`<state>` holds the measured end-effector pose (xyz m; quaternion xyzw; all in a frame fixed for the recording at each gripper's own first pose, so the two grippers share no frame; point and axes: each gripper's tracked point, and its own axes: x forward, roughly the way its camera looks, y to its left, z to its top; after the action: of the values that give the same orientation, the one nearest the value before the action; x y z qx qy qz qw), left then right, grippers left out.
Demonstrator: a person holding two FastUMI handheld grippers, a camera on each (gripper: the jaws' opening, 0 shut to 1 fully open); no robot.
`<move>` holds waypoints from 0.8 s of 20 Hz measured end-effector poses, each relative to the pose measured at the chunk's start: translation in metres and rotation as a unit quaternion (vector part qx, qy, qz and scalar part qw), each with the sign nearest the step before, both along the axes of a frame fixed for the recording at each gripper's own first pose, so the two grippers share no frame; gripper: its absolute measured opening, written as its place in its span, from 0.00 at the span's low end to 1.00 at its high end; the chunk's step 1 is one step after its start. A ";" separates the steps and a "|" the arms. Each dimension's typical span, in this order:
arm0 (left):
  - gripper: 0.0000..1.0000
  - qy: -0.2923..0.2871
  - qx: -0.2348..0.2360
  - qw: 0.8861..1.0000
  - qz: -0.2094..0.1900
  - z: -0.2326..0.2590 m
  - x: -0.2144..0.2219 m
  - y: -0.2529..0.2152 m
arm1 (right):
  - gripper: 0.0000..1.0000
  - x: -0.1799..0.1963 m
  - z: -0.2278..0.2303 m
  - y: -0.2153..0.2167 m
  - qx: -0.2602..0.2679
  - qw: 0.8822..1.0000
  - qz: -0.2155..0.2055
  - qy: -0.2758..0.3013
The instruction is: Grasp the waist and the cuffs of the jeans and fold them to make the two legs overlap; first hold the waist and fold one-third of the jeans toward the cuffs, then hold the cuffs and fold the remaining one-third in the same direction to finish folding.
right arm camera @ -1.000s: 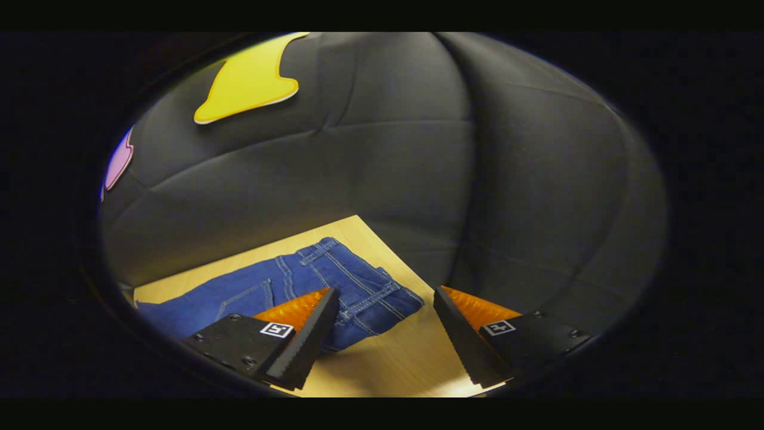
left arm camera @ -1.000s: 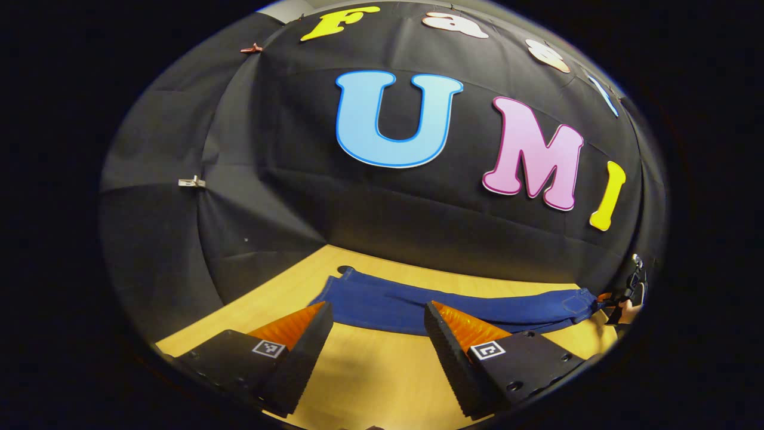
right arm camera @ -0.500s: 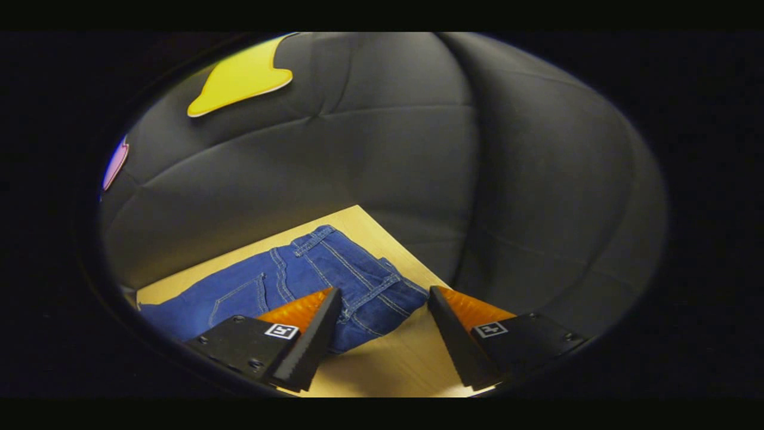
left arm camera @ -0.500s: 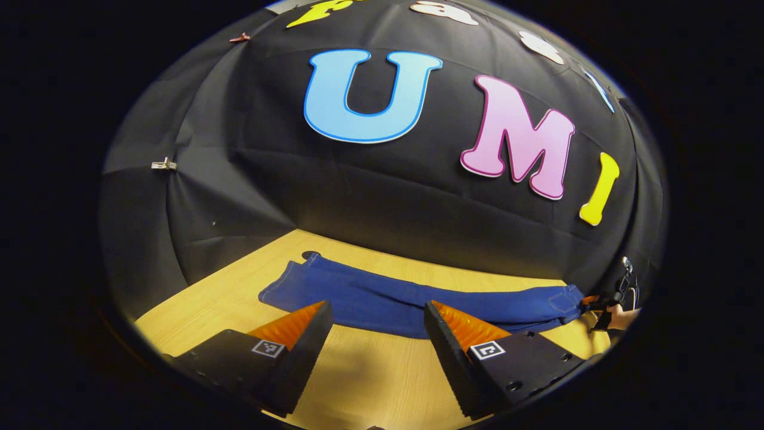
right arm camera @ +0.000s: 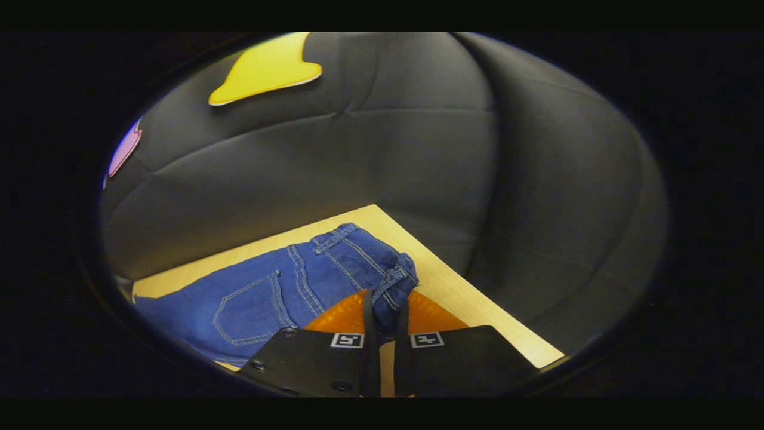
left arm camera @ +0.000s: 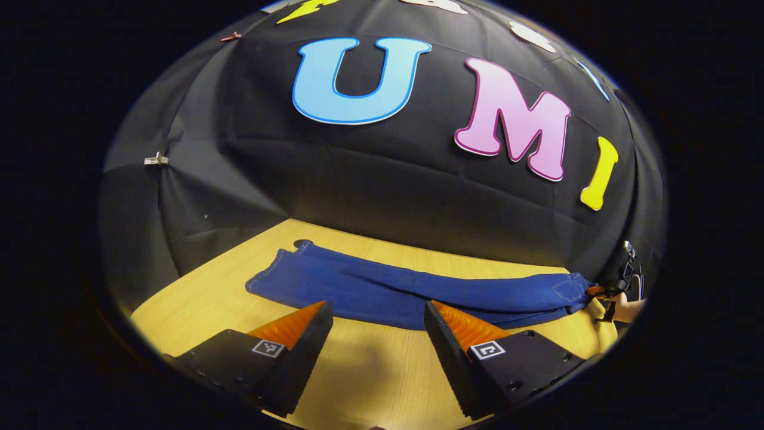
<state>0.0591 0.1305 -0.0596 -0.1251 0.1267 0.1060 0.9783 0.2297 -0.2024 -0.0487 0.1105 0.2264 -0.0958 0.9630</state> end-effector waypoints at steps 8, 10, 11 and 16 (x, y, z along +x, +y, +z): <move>0.97 0.004 -0.011 1.000 0.023 -0.014 -0.011 0.017 | 0.13 -0.022 0.093 0.031 -0.046 0.992 0.063 -0.095; 0.97 0.002 -0.015 0.999 0.031 -0.014 -0.016 0.026 | 0.10 -0.035 0.131 0.034 -0.059 0.986 0.094 -0.123; 0.97 0.000 -0.018 0.999 0.034 -0.015 -0.017 0.030 | 0.13 -0.042 0.140 0.039 -0.064 0.983 0.110 -0.135; 0.97 -0.010 -0.027 0.998 0.053 -0.014 -0.030 0.065 | 0.12 -0.073 0.165 0.039 -0.073 0.965 0.185 -0.172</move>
<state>0.0289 0.1954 -0.0733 -0.1591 0.1125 0.1531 0.9688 0.1570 -0.1629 0.1167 0.0107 0.0659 0.0886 0.9938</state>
